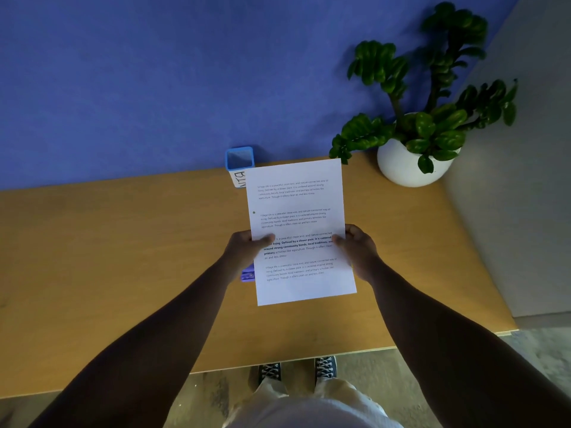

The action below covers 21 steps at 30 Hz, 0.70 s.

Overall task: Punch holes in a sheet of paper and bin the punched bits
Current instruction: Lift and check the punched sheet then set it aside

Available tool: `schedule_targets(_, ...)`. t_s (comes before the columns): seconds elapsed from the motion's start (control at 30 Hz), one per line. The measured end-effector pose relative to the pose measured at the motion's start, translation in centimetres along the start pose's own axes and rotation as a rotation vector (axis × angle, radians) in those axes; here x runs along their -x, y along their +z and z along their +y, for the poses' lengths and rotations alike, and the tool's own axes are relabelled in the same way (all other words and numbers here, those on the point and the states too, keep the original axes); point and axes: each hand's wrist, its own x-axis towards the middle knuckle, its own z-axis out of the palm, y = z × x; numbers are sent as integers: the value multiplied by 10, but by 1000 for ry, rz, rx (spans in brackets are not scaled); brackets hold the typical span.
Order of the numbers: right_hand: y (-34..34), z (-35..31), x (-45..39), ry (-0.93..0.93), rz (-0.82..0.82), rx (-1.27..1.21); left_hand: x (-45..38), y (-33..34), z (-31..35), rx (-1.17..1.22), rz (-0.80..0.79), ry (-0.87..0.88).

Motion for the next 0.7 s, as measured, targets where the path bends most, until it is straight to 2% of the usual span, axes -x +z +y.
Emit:
schedule_targets(0.23,1,-19,7,-111,-22,44,9,15,2,20,122,149)
schedule_targets(0.43,3,-23,8,-231,66,108,16,28,3,-3,261,224)
schedule_targets(0.7,4,-26,14,-330,164,118,21,40,5,54,308,322)
